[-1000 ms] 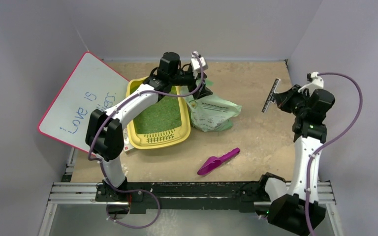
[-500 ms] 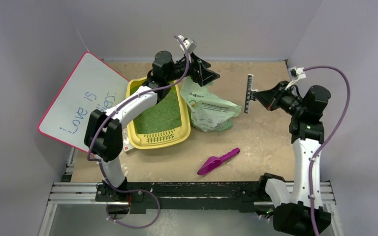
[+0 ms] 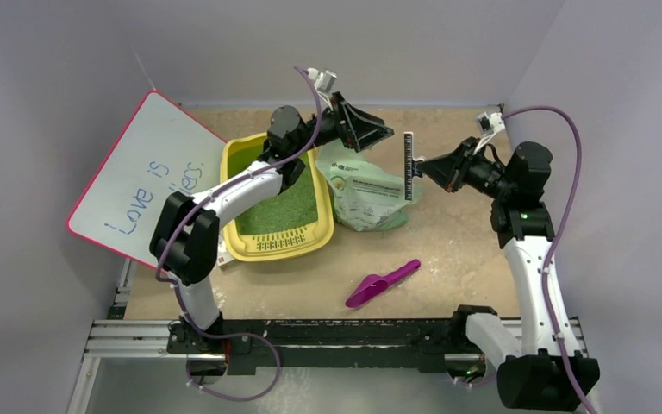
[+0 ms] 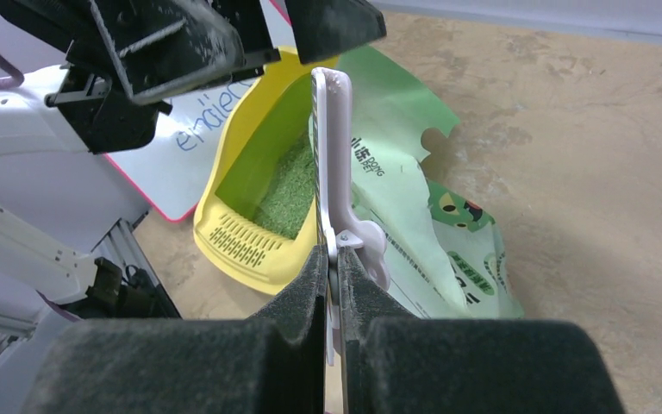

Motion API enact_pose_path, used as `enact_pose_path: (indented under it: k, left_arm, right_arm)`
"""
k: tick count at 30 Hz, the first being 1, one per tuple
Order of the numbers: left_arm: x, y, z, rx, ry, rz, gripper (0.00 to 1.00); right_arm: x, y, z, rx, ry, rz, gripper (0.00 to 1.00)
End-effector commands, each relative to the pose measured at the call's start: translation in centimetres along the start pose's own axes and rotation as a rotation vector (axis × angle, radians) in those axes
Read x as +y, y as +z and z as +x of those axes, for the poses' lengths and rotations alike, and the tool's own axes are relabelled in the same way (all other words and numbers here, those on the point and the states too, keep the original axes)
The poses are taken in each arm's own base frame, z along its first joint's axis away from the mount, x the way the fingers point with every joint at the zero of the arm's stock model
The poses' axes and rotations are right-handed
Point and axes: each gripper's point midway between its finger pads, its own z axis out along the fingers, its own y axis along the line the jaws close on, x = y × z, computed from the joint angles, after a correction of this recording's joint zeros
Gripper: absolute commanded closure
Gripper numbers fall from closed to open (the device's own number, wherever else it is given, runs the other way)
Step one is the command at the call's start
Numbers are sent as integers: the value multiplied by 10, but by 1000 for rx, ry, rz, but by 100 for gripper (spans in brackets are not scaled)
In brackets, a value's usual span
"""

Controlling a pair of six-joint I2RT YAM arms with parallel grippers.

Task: Fill the litter box with clean litter
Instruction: Pick up the clamp at the center of the board.

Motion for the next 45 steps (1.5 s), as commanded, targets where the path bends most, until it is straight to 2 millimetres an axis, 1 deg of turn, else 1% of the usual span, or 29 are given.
enact_pose_path:
  k: [1, 2, 3, 4, 8, 13, 16, 20, 21, 23, 25, 28, 30, 31, 32, 35, 36, 37, 40, 42, 43, 45]
  left_arm:
    - [-45, 14, -8, -29, 20, 54, 17]
    - [-41, 16, -6, -32, 15, 16, 18]
    - [-37, 18, -4, -28, 15, -21, 19]
    - [-33, 20, -2, -23, 15, -55, 20]
    - [-20, 25, 12, 18, 33, -179, 21]
    - [-8, 29, 20, 24, 23, -276, 25]
    - [-4, 31, 18, 15, 21, -312, 30]
    - [-2, 32, 10, -19, 20, -334, 31]
    - [-1, 33, 10, -19, 18, -337, 34]
    - [-1, 35, 12, -13, 10, -336, 44]
    - [1, 34, 14, -3, 5, -347, 51]
    - [5, 32, 20, 23, 6, -364, 57]
    - [4, 32, 21, 33, 6, -364, 57]
    - [3, 33, 21, 36, 5, -359, 53]
    - [2, 33, 22, 41, 4, -353, 52]
    - [-2, 34, 26, 50, 0, -349, 52]
    - [-1, 34, 27, 53, 0, -356, 54]
    - [0, 34, 28, 56, -1, -362, 58]
    - [5, 32, 29, 58, 1, -387, 79]
    - [5, 32, 28, 57, 6, -390, 87]
    - [3, 33, 27, 59, 11, -382, 90]
    - [0, 34, 26, 57, 12, -366, 95]
  right_arm:
    - [8, 6, -24, -66, -79, 13, 100]
    - [7, 7, -21, -52, -79, 31, 100]
    - [1, 7, -23, -54, -80, 78, 100]
    - [2, 9, -21, -42, -92, 97, 100]
    - [-5, 11, -22, -26, -139, 202, 100]
    - [-8, 17, -21, 8, -179, 268, 100]
    - [-8, 22, -20, 21, -220, 307, 100]
    - [-10, 28, -12, 51, -268, 359, 100]
    - [-9, 30, -11, 59, -280, 370, 100]
    - [-10, 32, -10, 62, -298, 401, 100]
    - [-7, 33, -15, 39, -321, 419, 100]
    - [-2, 34, -21, 5, -341, 420, 100]
    - [0, 36, -22, -1, -343, 415, 100]
    - [0, 36, -23, -4, -344, 423, 100]
    - [-1, 37, -24, -5, -343, 434, 100]
    - [1, 40, -26, -21, -333, 434, 100]
    - [3, 41, -27, -28, -332, 429, 100]
    - [5, 42, -27, -32, -331, 421, 100]
    - [11, 46, -26, -29, -331, 388, 100]
    - [15, 46, -26, -28, -326, 366, 99]
    - [19, 46, -25, -27, -322, 347, 96]
    - [25, 46, -25, -35, -308, 321, 85]
